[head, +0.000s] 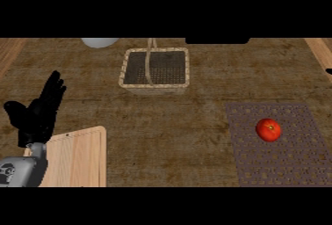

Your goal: Pick the tomato from the placemat and place it in the basket

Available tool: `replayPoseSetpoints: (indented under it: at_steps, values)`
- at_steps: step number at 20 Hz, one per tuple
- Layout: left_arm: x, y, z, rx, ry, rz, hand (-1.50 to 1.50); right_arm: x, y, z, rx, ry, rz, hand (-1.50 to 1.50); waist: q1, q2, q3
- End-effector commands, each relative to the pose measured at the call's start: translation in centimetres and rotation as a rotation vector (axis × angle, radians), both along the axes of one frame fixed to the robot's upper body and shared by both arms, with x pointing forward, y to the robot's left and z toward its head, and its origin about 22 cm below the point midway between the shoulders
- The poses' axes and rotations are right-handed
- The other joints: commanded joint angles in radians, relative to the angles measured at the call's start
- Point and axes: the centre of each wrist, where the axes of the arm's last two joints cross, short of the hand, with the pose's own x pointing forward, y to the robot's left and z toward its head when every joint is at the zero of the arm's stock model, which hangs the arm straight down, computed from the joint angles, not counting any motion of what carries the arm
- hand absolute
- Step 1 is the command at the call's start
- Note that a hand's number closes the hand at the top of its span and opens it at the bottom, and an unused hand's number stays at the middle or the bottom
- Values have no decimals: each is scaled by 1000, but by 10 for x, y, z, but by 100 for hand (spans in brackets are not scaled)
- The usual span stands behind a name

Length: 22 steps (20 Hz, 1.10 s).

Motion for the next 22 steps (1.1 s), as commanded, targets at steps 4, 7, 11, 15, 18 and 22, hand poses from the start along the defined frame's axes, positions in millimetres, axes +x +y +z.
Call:
replayPoseSetpoints:
  at_steps: [4,7,11,15,18,22]
  values:
    - [19,-4,0,1,-5,-6,0,1,13,-32,94,-32,-23,-150,2,2,0]
    - [5,-20,3,-10,-11,-14,0,11,17,-78,97,-20,-18,-150,14,3,1]
    - [8,-14,2,-7,9,-14,0,1,24,-88,116,-27,0,-150,6,2,0]
    - [10,-8,-2,8,-7,2,0,-12,29,-97,126,-98,5,-150,2,1,0]
    - [19,-8,-6,-10,-10,0,0,-12,23,-116,122,-104,3,-150,2,2,0]
    - [6,-14,-11,-5,5,-7,0,-1,43,-115,120,-143,6,-150,6,2,0]
